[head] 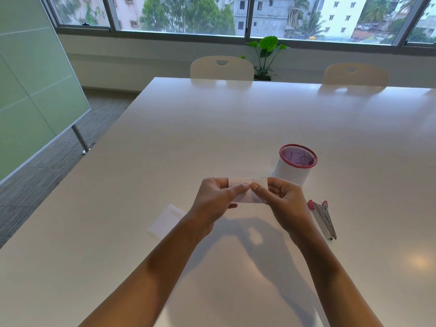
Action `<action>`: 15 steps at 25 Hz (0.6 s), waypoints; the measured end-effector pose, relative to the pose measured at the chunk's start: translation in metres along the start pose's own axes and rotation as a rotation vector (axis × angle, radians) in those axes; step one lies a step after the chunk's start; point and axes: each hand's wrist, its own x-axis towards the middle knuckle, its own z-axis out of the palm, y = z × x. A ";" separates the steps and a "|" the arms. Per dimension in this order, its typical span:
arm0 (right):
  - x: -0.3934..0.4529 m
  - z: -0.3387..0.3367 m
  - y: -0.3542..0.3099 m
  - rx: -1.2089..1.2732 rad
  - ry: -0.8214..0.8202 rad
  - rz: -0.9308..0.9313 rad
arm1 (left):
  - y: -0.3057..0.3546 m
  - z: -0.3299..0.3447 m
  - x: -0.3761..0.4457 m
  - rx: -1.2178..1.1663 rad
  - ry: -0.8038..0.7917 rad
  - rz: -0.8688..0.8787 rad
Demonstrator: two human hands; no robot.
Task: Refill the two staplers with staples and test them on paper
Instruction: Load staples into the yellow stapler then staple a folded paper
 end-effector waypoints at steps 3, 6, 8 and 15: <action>-0.001 0.000 0.000 0.011 0.006 -0.004 | -0.001 0.000 0.000 -0.008 0.004 0.002; 0.000 -0.002 0.000 -0.014 0.007 0.002 | -0.002 0.001 0.001 -0.014 0.002 0.006; -0.001 -0.002 0.000 -0.018 0.011 0.012 | -0.003 0.001 0.001 -0.027 -0.003 -0.003; 0.001 -0.002 0.001 0.030 -0.012 0.096 | -0.003 0.000 0.001 -0.033 -0.008 -0.003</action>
